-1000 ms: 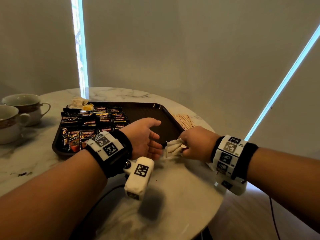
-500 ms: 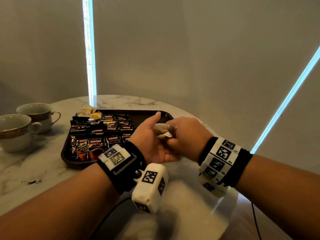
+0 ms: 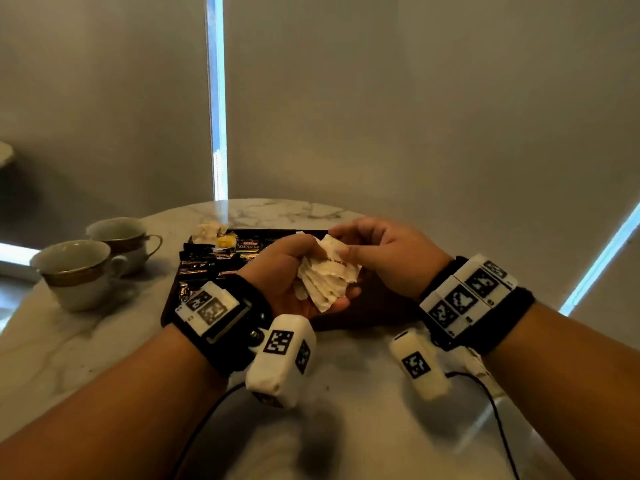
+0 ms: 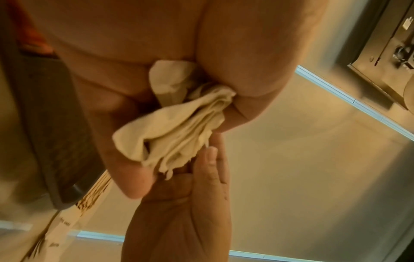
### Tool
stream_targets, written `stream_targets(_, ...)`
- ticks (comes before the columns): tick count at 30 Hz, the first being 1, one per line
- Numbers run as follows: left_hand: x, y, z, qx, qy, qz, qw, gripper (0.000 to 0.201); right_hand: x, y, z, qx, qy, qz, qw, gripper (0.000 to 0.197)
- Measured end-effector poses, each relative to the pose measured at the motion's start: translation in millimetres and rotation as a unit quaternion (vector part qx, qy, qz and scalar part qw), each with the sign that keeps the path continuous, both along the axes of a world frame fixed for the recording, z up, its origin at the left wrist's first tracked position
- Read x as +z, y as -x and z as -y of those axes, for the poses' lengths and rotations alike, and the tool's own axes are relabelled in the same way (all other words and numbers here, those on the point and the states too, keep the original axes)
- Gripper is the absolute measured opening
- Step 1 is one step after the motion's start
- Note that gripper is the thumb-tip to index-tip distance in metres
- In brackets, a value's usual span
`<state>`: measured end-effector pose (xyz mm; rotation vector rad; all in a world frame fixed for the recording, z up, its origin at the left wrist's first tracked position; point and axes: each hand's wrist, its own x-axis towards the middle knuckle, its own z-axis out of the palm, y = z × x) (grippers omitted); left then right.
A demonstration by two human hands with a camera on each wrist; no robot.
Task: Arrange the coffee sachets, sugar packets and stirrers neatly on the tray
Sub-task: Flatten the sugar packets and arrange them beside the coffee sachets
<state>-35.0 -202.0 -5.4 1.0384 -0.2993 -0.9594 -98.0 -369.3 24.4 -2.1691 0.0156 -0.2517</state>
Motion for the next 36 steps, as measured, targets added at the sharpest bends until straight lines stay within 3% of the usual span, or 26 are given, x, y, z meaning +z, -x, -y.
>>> stream_targets(4, -2.0, -9.9, -15.5, -0.008, -0.004, -0.008, 1.000, 0.048, -9.9, -12.4, -11.8, -0.009, -0.054, 0.032, 0.998, 0.019)
stream_targets(15, -15.9, -30.3, -28.2, 0.035, 0.021, -0.031, 0.999, 0.047, -24.2, -38.5, -24.0, 0.062, -0.136, -0.026, 0.988, 0.025)
stream_targets(18, -14.7, -33.8, -29.8, 0.049, 0.028, -0.030, 0.998, 0.048, -30.1, -42.5, -26.0, 0.067, -0.170, 0.002, 0.983, 0.035)
stream_targets(25, -20.9, -38.1, -27.6, 0.063, 0.013, -0.034, 0.997, 0.059, -44.9, -48.6, -24.2, 0.030, -0.226, 0.034, 0.973, 0.030)
stream_targets(28, -21.6, -37.4, -22.5, 0.063, 0.001, -0.029, 0.998, 0.042, -50.2, -47.8, -25.2, 0.013, -0.170, 0.040, 0.985, 0.036)
stream_targets(31, -25.7, -34.9, -18.3, 0.065, -0.008, -0.011, 0.998, 0.033, -48.7, -45.2, -31.2, 0.033, -0.159, -0.016, 0.987, 0.034)
stream_targets(34, -27.2, -34.1, -19.3, 0.062, -0.013, -0.002, 0.998, 0.032, -45.1, -40.0, -36.5, 0.085, -0.104, -0.065, 0.989, 0.021)
stream_targets(36, -26.8, -34.6, -21.6, 0.044, -0.004, -0.016, 0.999, 0.043, -44.7, -35.3, -35.8, 0.119, -0.055, -0.075, 0.989, 0.040)
